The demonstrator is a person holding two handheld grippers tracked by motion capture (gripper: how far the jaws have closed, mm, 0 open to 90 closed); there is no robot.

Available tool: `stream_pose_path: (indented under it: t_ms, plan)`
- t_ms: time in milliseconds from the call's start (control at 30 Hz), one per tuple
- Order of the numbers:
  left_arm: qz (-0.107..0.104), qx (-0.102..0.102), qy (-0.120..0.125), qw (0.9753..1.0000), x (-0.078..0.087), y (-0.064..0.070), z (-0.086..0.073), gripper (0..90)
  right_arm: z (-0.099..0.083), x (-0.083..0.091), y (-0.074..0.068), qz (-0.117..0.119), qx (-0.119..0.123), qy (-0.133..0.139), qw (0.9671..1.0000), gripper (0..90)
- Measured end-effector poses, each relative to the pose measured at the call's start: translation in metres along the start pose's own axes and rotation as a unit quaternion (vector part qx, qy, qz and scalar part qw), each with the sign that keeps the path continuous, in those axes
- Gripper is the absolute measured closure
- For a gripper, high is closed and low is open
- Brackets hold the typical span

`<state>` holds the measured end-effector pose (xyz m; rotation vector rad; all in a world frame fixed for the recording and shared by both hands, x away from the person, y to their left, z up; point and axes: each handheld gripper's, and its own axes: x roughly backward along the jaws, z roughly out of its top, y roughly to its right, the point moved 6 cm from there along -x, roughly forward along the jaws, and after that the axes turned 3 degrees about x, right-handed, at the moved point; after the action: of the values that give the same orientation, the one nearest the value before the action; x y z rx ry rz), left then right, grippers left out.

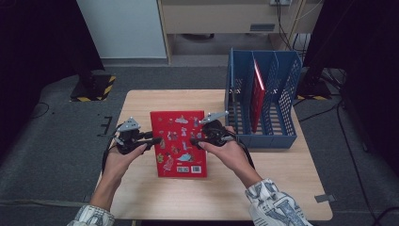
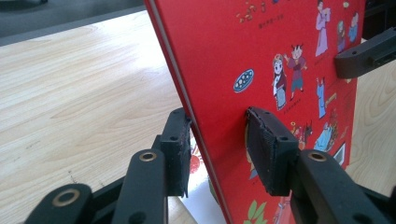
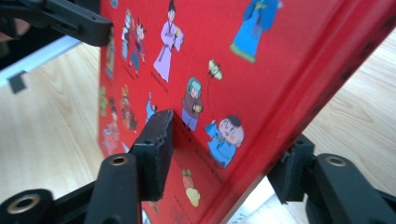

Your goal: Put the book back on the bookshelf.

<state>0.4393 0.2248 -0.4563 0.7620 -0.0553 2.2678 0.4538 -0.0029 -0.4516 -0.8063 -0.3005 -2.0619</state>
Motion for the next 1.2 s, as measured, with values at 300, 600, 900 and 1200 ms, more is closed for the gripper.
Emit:
stream_pose_path:
  t_ms: [300, 600, 900, 1200]
  plan:
    - [-0.005, 0.002, 0.006, 1.0, 0.003, -0.002, 0.002, 60.7, 0.009, 0.004, -0.001, 0.009, -0.003, 0.006, 0.9999, 51.0]
    - [-0.012, 0.0, 0.008, 0.9999, 0.012, -0.004, 0.005, 61.0, 0.02, 0.012, -0.008, 0.037, 0.006, 0.025, 0.999, 59.0]
    - [-0.009, -0.006, 0.01, 0.9999, 0.018, -0.006, 0.008, 61.6, 0.028, 0.014, -0.012, 0.043, 0.013, 0.03, 0.9985, 60.6]
    - [-0.002, -0.022, 0.022, 0.9995, 0.027, -0.005, 0.025, 62.6, 0.037, 0.021, -0.012, 0.045, 0.025, 0.043, 0.9978, 61.8]
